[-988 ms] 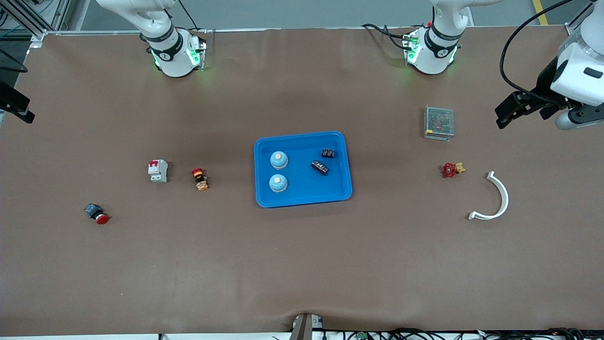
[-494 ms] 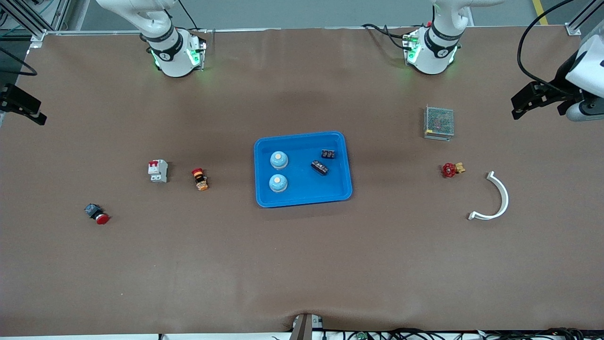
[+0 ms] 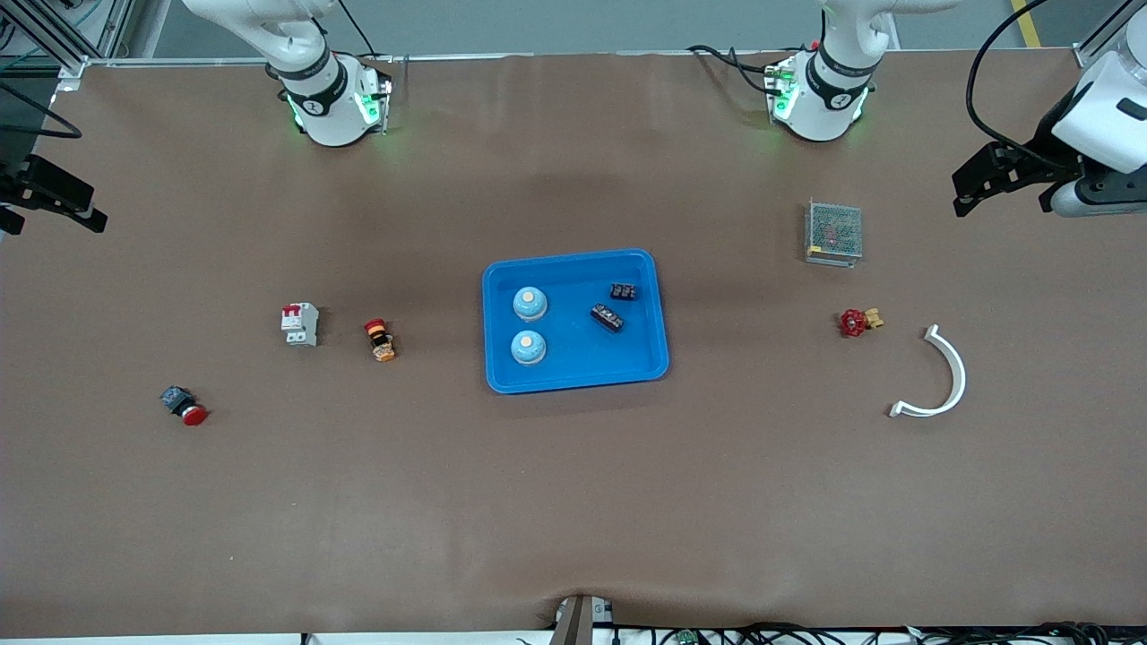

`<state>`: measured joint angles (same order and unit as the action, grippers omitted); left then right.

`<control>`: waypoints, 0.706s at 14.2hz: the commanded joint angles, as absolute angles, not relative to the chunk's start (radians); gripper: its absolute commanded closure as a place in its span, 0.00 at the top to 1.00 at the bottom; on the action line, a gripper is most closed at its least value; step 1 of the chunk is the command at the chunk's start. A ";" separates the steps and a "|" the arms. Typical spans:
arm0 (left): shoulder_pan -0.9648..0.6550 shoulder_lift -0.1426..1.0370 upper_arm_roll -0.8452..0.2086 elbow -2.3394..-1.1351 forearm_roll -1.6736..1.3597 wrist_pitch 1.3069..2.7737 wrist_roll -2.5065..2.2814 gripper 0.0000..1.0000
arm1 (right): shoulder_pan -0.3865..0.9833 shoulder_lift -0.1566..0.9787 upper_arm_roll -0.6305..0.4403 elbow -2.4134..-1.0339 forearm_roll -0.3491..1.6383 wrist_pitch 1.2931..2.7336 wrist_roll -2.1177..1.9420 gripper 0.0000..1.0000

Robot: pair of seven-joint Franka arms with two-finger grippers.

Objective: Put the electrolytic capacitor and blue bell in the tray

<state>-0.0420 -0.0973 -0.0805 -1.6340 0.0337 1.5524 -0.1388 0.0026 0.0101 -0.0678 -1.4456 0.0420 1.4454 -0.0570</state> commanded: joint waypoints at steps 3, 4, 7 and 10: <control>-0.037 -0.112 -0.103 -1.640 0.014 1.552 -0.124 1.00 | 0.000 0.020 -0.071 -1.422 0.064 1.401 -0.068 1.00; -0.037 -0.104 -0.103 -1.625 0.014 1.552 -0.124 1.00 | -0.003 0.020 -0.071 -1.422 0.064 1.401 -0.067 1.00; -0.040 -0.101 -0.104 -1.618 0.012 1.542 -0.137 1.00 | -0.005 0.020 -0.071 -1.422 0.064 1.401 -0.067 1.00; -0.040 -0.101 -0.104 -1.618 0.012 1.526 -0.135 1.00 | -0.006 0.020 -0.071 -1.422 0.064 1.401 -0.067 1.00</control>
